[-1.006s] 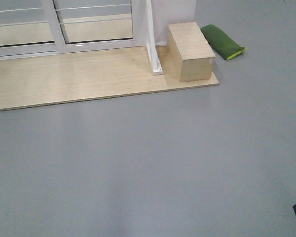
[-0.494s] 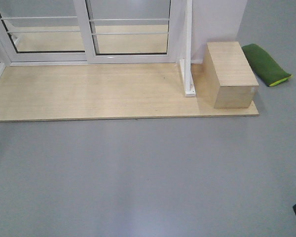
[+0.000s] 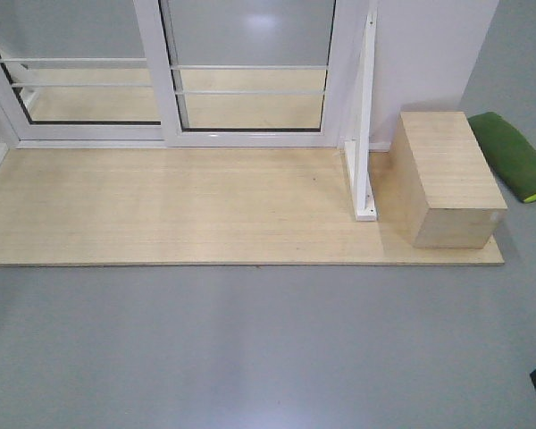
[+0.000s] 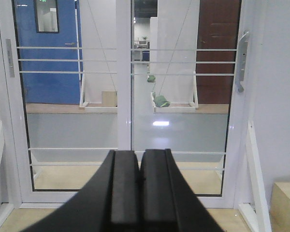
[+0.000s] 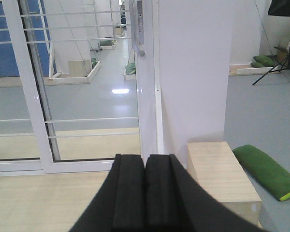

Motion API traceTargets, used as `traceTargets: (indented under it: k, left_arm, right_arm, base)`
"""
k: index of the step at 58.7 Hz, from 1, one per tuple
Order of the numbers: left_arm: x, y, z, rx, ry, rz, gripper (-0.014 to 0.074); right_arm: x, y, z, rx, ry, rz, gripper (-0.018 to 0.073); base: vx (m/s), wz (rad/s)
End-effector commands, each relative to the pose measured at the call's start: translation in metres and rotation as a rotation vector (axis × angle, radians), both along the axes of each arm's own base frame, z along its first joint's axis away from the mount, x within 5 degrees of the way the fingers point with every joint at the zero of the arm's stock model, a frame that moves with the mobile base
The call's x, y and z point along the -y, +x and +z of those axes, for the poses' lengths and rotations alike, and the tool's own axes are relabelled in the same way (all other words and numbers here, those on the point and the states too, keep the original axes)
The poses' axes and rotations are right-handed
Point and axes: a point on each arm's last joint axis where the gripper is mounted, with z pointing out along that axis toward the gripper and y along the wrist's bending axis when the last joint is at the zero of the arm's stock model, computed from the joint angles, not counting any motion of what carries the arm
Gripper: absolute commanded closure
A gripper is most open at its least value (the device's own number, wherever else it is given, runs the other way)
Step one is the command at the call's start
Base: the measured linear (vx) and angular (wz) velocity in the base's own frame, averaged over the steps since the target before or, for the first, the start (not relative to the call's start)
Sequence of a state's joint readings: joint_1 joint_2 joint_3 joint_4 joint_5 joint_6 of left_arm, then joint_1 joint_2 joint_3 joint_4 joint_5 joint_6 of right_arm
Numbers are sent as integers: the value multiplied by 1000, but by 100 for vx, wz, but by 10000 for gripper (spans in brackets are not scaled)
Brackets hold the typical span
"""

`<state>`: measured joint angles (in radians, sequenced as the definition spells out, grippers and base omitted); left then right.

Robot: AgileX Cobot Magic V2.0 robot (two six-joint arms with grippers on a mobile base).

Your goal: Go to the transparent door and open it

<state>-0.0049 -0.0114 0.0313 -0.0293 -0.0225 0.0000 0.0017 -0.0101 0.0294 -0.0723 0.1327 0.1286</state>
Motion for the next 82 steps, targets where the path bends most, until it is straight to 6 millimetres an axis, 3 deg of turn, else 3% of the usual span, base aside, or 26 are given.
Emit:
traceTargets:
  k: [1,82]
  left_arm:
    - [0,-1,3,86,-13,-5,602]
    - [0,-1,3,86,-13,-5,602]
  right_arm:
    - [0,-1,7,95,-9,2,568]
    - [0,-1,7,95,-9,2,568]
  base:
    - [44,1]
    - [41,0]
